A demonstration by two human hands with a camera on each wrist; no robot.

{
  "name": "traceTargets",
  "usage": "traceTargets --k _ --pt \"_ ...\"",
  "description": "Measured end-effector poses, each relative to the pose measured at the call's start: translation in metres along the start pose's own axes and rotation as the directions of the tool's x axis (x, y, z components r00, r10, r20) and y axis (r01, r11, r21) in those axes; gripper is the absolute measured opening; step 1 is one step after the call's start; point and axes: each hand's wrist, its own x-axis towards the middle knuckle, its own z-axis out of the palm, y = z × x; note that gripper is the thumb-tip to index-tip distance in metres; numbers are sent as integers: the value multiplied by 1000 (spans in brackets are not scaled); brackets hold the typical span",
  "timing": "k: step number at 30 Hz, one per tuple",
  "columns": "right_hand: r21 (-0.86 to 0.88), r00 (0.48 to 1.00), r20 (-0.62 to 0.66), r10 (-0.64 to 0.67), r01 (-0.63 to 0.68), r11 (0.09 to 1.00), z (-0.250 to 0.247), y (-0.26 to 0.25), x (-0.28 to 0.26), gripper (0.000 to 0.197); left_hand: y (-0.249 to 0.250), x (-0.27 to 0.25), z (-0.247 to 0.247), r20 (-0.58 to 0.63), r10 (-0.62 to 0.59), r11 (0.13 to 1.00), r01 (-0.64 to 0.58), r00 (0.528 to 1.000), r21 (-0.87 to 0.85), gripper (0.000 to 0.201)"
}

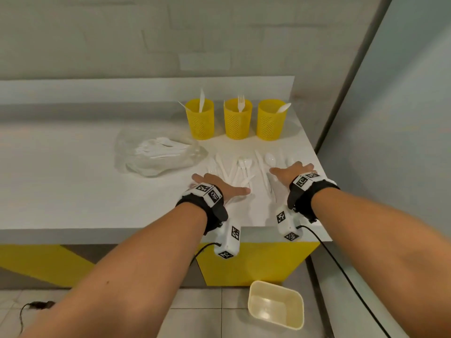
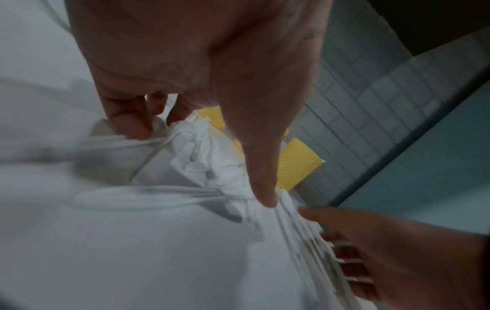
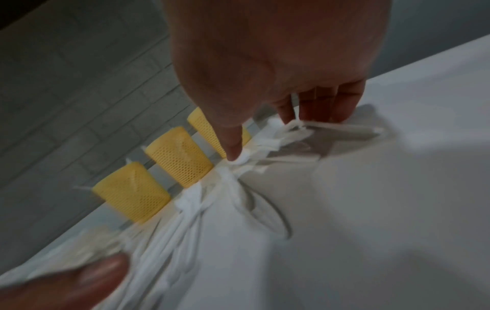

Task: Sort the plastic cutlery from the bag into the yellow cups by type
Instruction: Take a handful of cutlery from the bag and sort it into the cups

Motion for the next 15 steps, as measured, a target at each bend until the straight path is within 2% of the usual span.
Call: traceTargets --k 3,6,7,8,9,11,15 --pt "-97 993 39 -107 110 989 9 -20 -6 73 21 5 8 -12 -2 996 1 1000 -90 137" --pt "-62 976 98 -195 201 978 23 -39 -7 59 37 4 9 -48 33 994 -38 998 -103 121" --pt "-35 966 109 -235 240 970 25 -44 -7 46 40 5 9 -66 38 992 -45 997 -115 114" --pt "-38 957 115 -265 271 962 28 -46 -4 25 43 9 9 -80 43 990 -53 996 -130 108" --pt "-26 950 111 -293 298 954 27 -48 -6 15 44 11 9 -93 50 988 -63 994 -142 103" --pt "4 952 110 -284 286 958 27 -49 -4 35 44 17 8 -105 72 984 -88 992 -157 97" --pt "12 947 170 -272 274 962 21 -53 -5 28 42 28 3 -117 122 949 -151 986 -278 90"
